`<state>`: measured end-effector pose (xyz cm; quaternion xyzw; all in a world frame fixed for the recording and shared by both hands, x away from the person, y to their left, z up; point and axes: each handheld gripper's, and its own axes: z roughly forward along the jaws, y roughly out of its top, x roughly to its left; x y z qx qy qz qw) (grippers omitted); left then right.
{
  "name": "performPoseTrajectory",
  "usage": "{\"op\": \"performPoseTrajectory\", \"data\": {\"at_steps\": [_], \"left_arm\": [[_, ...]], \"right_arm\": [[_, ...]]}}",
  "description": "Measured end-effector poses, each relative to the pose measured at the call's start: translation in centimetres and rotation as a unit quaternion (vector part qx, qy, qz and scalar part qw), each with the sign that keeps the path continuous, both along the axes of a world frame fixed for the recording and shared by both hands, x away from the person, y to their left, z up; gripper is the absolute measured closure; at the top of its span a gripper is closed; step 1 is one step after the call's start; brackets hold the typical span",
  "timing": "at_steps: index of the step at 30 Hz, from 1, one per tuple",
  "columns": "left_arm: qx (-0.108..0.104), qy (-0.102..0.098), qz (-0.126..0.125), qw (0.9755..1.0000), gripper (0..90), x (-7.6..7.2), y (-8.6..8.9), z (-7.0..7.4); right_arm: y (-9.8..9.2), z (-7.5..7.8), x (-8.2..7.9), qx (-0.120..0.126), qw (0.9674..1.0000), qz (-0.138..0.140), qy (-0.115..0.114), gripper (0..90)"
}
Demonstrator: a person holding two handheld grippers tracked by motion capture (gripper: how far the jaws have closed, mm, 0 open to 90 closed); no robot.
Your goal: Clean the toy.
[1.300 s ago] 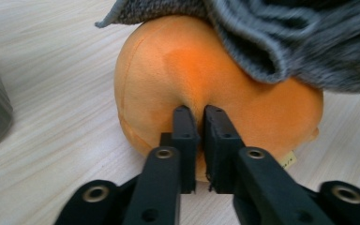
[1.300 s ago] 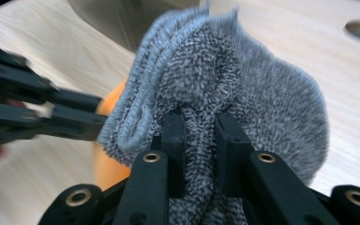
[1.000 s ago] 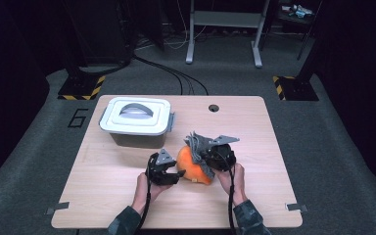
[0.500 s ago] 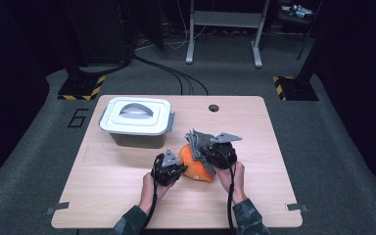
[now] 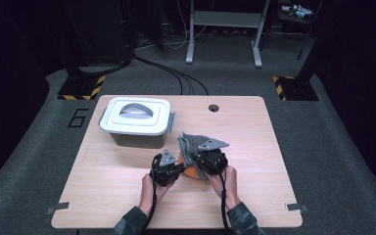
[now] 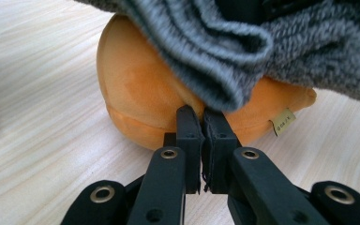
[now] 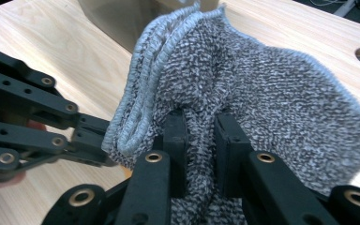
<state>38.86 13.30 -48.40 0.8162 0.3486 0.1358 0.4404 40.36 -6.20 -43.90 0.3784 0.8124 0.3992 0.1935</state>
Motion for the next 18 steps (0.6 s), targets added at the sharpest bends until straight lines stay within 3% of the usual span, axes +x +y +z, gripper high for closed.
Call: {"op": "performPoseTrajectory", "data": {"at_steps": [13,15,17,18], "left_arm": [[-0.006,-0.003,-0.005,1.0000,86.6,-0.3,-0.1,0.1],[-0.010,-0.002,-0.003,0.9999,86.6,-0.4,-0.1,0.1],[-0.009,-0.001,-0.003,1.0000,86.6,-0.4,-0.1,0.2],[-0.012,-0.001,-0.001,0.9999,86.6,-0.4,-0.2,0.2]], "right_arm": [[-5.7,-0.6,0.2,0.003,0.9970,-0.077,0.004,77.0],[-6.1,-0.4,0.3,0.003,0.9969,-0.079,0.001,77.0],[-5.9,0.9,-0.4,0.031,0.9971,-0.068,-0.010,77.0],[-5.9,0.9,-0.4,0.031,0.9971,-0.068,-0.010,77.0]]}}
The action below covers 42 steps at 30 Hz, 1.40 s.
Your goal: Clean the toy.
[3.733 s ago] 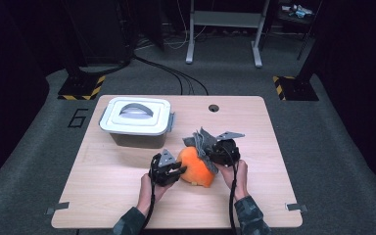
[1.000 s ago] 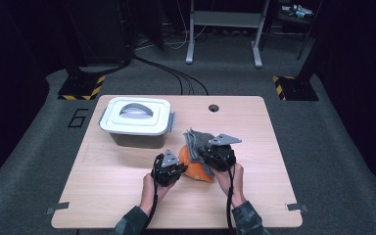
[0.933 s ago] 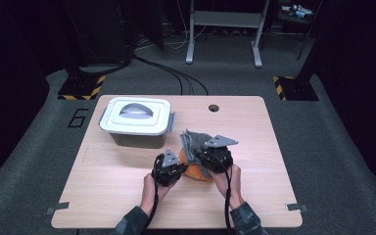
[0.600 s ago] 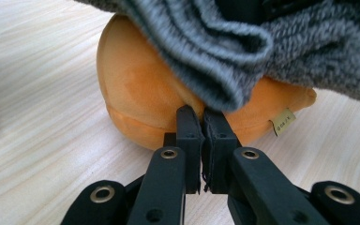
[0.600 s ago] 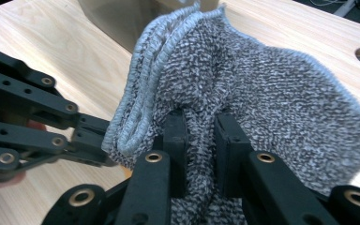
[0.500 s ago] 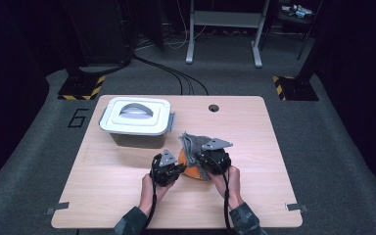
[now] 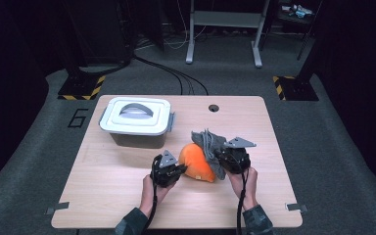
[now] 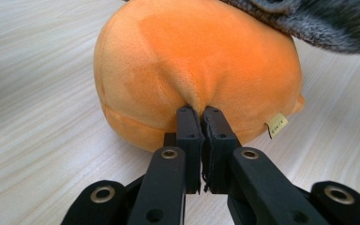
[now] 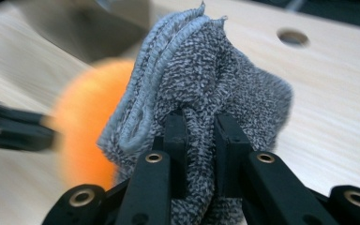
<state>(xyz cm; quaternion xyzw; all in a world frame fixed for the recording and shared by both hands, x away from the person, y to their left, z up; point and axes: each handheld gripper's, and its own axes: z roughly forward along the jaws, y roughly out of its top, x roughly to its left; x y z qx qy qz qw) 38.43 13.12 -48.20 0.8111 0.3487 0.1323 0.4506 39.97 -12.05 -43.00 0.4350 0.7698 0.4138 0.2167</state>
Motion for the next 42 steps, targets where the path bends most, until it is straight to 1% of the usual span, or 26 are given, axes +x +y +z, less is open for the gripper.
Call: {"op": "performPoseTrajectory", "data": {"at_steps": [1,2,4,6,7,9,10,11,12,13,15,17,18,21,25,28,30,31,33,34,35,37,38,40,41,42], "left_arm": [[-0.006,0.003,0.002,1.0000,86.6,-0.1,-0.1,0.0],[-0.001,0.000,0.000,1.0000,86.6,0.0,0.0,0.1],[-0.005,0.001,0.001,1.0000,86.6,0.0,-0.1,0.2],[-0.006,0.001,0.001,1.0000,86.6,0.0,-0.1,0.3],[-0.010,0.003,0.002,0.9999,86.6,0.0,-0.1,0.4],[-0.008,0.003,0.002,1.0000,86.6,0.0,-0.1,0.4],[-0.006,0.005,0.002,1.0000,86.6,0.1,-0.1,0.4],[-0.008,0.010,0.005,0.9999,86.6,0.1,-0.1,0.3],[-0.011,0.013,0.004,0.9999,86.7,0.2,0.1,0.2],[-0.014,0.015,0.003,0.9998,86.7,0.3,0.2,0.2],[-0.014,0.013,0.003,0.9998,86.7,0.2,0.1,0.2],[-0.012,0.011,0.000,0.9999,86.7,0.2,0.1,0.2],[-0.015,0.011,0.001,0.9998,86.7,0.2,0.1,0.1],[-0.017,0.013,-0.002,0.9998,86.7,0.2,0.0,0.1],[-0.013,0.012,-0.005,0.9998,86.7,0.1,-0.1,0.2],[-0.015,0.012,-0.006,0.9998,86.7,0.1,-0.1,0.1],[-0.010,0.008,-0.008,0.9999,85.9,0.1,0.0,0.1],[-0.009,0.007,-0.004,0.9999,85.9,0.1,0.0,0.1],[-0.006,0.003,0.000,1.0000,80.6,0.0,0.1,0.1],[-0.003,0.001,0.005,1.0000,73.3,0.0,0.3,0.2],[0.000,0.000,0.008,1.0000,63.0,0.1,0.4,0.3],[0.003,0.006,0.008,0.9999,54.0,0.4,0.7,0.2],[0.007,0.009,0.002,0.9999,50.1,0.6,0.7,0.1],[0.015,0.023,-0.008,0.9996,48.3,1.0,0.5,-0.3],[0.016,0.024,-0.014,0.9995,47.5,1.1,0.3,-0.5],[0.018,0.019,-0.013,0.9996,49.6,1.1,0.0,-0.6]], "right_arm": [[0.3,0.5,-0.3,0.013,0.9999,0.009,-0.003,77.0],[0.8,1.1,-0.6,0.020,0.9995,0.022,-0.006,77.0],[2.2,1.8,-1.1,0.027,0.9984,0.049,-0.011,77.0],[3.9,2.0,-1.3,0.021,0.9974,0.069,-0.010,76.9],[4.6,1.8,-1.1,0.013,0.9968,0.079,-0.005,76.9],[5.9,0.9,-0.5,-0.005,0.9963,0.085,0.011,76.9],[6.3,0.3,-0.1,-0.015,0.9963,0.083,0.016,77.0],[6.5,-0.3,0.2,-0.023,0.9963,0.081,0.016,77.0],[6.4,-0.6,0.4,-0.023,0.9964,0.080,0.016,77.1],[6.3,-0.7,0.4,-0.017,0.9966,0.079,0.019,77.1],[5.9,-0.7,0.3,-0.021,0.9969,0.075,0.012,77.1],[5.3,-0.6,0.1,-0.020,0.9974,0.068,0.014,77.1],[4.9,-0.6,0.0,-0.023,0.9976,0.064,0.012,77.1],[3.6,-0.7,0.0,-0.024,0.9985,0.047,0.012,77.1],[1.7,-0.9,0.1,-0.029,0.9993,0.021,0.011,77.0],[0.6,-1.2,0.3,-0.023,0.9996,0.011,0.015,76.9],[0.2,-1.6,0.6,-0.011,0.9995,0.013,0.026,76.8],[0.2,-1.6,0.6,-0.011,0.9995,0.013,0.026,76.8],[0.4,-1.8,0.7,-0.007,0.9992,0.014,0.036,76.8],[0.4,-1.9,0.9,-0.008,0.9992,0.018,0.036,76.7],[0.4,-2.0,0.9,-0.004,0.9991,0.018,0.039,76.6],[0.4,-2.1,1.1,0.000,0.9989,0.022,0.042,76.3],[0.3,-2.1,1.2,0.003,0.9987,0.024,0.044,75.9],[0.3,-2.2,1.4,0.009,0.9984,0.024,0.050,74.8],[0.3,-2.2,1.5,0.009,0.9983,0.026,0.052,74.2],[0.3,-2.2,1.6,0.008,0.9982,0.028,0.053,72.5]]}}
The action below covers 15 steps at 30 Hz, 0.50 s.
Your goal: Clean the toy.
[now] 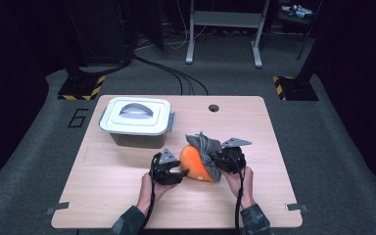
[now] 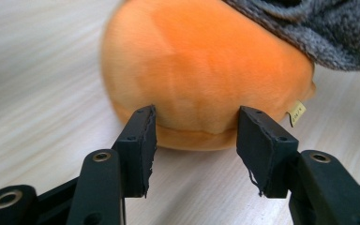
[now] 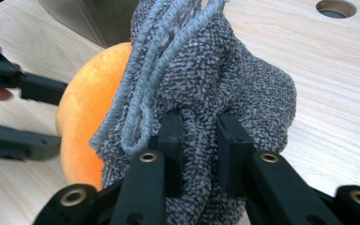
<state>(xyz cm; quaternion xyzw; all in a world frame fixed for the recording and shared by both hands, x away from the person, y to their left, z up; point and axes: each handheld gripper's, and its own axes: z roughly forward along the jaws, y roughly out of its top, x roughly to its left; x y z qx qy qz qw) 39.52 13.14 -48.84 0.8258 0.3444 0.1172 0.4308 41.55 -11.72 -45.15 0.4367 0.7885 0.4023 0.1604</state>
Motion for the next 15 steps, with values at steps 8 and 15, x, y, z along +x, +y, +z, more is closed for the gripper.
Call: {"op": "performPoseTrajectory", "data": {"at_steps": [8,15], "left_arm": [[0.000,-0.003,0.001,1.0000,75.1,0.04,-0.28,-0.23],[-0.010,0.001,0.011,0.9999,81.7,-0.18,-0.32,-0.05]], "right_arm": [[0.10,-0.12,0.58,-0.002,0.9998,-0.015,0.009,46.5],[-0.38,-0.49,0.66,0.057,0.9981,0.009,0.020,73.4]]}}
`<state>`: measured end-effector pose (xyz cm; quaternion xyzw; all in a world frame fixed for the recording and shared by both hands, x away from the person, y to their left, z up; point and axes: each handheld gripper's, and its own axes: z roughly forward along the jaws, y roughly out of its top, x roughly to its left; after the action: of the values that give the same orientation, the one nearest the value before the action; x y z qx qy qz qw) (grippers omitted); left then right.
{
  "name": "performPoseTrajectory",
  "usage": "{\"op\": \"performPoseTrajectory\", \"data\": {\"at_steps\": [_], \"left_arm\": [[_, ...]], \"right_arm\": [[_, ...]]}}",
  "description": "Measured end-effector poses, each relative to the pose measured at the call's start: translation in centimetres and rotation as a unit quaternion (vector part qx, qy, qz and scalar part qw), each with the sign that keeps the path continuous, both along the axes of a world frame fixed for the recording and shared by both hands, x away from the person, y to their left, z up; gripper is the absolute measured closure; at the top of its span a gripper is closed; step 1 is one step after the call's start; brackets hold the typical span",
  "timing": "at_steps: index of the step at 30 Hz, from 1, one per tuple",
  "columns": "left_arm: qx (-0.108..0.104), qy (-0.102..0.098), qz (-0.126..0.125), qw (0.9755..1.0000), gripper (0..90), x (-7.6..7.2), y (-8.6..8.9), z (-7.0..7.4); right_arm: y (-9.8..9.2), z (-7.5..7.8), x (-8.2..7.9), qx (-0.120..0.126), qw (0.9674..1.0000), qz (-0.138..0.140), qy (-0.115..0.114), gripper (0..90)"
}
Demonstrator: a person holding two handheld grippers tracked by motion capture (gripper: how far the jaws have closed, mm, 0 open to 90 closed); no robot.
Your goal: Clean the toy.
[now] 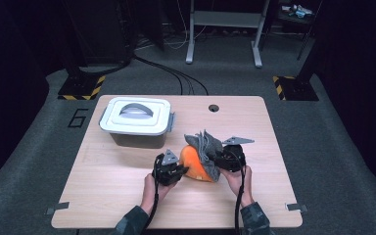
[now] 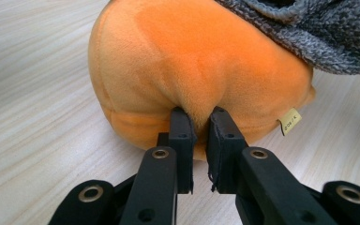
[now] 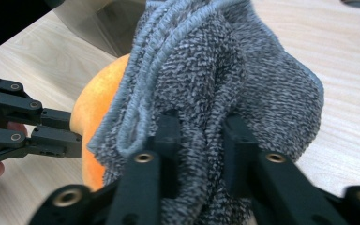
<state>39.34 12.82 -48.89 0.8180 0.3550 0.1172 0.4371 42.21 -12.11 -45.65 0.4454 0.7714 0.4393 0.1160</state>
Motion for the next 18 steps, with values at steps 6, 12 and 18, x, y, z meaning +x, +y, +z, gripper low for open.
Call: {"op": "performPoseTrajectory", "data": {"at_steps": [6,12,18], "left_arm": [[-0.017,0.005,0.011,0.9998,82.4,-0.1,0.0,0.4],[-0.014,0.002,0.016,0.9998,83.0,-0.4,-0.4,0.9],[-0.026,0.012,0.020,0.9994,84.8,-0.3,0.2,0.5]], "right_arm": [[0.8,2.1,-1.6,0.013,0.9993,0.001,-0.034,76.4],[4.6,3.2,-3.0,-0.012,0.9980,0.038,-0.048,76.2],[6.3,1.6,-3.0,-0.084,0.9939,0.031,-0.064,76.7]]}}
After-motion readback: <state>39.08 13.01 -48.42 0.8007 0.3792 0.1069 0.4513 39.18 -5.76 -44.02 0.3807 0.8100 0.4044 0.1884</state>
